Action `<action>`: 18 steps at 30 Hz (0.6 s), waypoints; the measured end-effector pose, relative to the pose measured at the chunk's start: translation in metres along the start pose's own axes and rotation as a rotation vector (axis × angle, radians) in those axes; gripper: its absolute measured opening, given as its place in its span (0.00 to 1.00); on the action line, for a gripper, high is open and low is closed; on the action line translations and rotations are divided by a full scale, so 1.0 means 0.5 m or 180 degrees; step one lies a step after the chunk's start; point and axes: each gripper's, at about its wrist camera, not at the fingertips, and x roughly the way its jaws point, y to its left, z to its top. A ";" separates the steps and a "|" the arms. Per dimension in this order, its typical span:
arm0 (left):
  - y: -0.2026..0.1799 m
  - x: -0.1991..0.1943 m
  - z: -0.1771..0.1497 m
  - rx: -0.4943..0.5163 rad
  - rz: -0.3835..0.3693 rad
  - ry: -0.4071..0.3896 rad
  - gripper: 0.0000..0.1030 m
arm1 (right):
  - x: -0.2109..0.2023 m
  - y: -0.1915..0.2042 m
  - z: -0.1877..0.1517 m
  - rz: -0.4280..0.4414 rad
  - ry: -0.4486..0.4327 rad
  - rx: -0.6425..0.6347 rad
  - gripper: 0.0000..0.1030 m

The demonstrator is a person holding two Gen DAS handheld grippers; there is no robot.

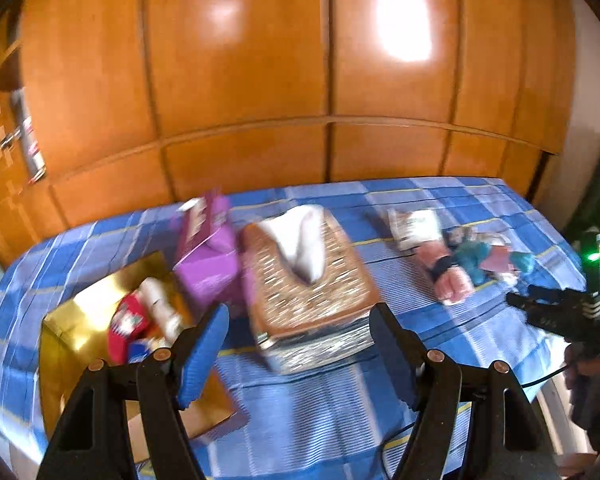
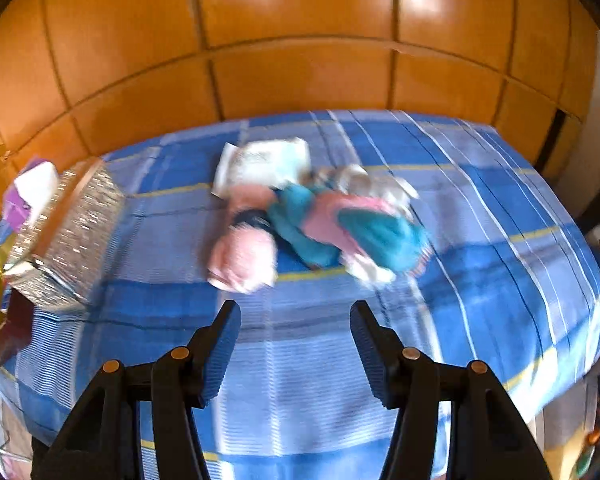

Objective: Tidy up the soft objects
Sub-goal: 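Move both tools away from the tray back toward the pile on the bed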

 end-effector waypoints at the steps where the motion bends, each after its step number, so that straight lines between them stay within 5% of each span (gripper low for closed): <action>1: -0.015 0.002 0.008 0.0061 -0.0050 -0.0002 0.71 | 0.000 -0.010 -0.008 -0.0007 0.0015 0.0034 0.56; 8: -0.148 0.053 0.061 0.0469 -0.0508 0.0091 0.67 | 0.008 -0.057 -0.034 -0.0048 0.0042 0.0226 0.56; 18: -0.308 0.290 0.071 0.0429 -0.0950 0.0948 0.63 | -0.005 -0.106 -0.024 -0.0106 -0.0065 0.0414 0.56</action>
